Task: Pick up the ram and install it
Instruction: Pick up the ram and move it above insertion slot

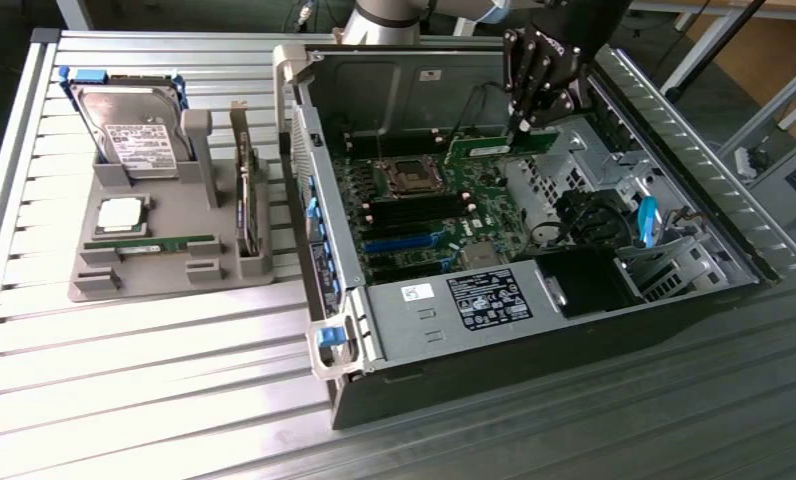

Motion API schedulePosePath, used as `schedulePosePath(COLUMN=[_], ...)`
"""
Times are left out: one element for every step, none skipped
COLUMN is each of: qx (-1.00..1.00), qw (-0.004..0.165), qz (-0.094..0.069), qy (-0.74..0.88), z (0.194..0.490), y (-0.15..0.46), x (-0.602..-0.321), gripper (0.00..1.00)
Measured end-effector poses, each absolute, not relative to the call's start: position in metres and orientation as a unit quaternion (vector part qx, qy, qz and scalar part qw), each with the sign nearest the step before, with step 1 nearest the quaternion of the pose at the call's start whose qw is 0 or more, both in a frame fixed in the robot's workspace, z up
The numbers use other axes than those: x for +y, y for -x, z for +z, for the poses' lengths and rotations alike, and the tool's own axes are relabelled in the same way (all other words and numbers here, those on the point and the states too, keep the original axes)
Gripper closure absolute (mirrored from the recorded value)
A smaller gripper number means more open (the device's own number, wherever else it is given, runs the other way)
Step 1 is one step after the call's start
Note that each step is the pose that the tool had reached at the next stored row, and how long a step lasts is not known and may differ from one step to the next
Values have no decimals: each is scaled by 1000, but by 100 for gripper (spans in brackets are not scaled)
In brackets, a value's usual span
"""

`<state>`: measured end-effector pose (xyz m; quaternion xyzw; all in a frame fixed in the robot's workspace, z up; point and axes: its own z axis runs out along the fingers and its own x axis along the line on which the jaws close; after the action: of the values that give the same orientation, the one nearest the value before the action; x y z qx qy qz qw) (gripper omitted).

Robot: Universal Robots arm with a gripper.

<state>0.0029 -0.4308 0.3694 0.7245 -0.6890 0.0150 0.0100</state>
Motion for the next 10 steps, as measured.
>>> schedulePosePath(qx=[-689,-689,-689,-689,-689,-689,-689,-689,-689,-689], qw=[10,10,10,10,10,10,10,10,10,10], qz=[15,15,15,15,15,15,15,15,15,15], qy=[-725,-725,-725,-725,-725,-725,-725,-724,-725,-725], z=[369,369,369,369,369,369,369,369,369,369], y=[-3,-3,-3,-3,-3,-3,-3,-3,-3,-3], x=[-431,-430,-430,-430,-430,-430,-430,-430,-430,-430], gripper=[89,89,89,89,89,89,89,89,89,89])
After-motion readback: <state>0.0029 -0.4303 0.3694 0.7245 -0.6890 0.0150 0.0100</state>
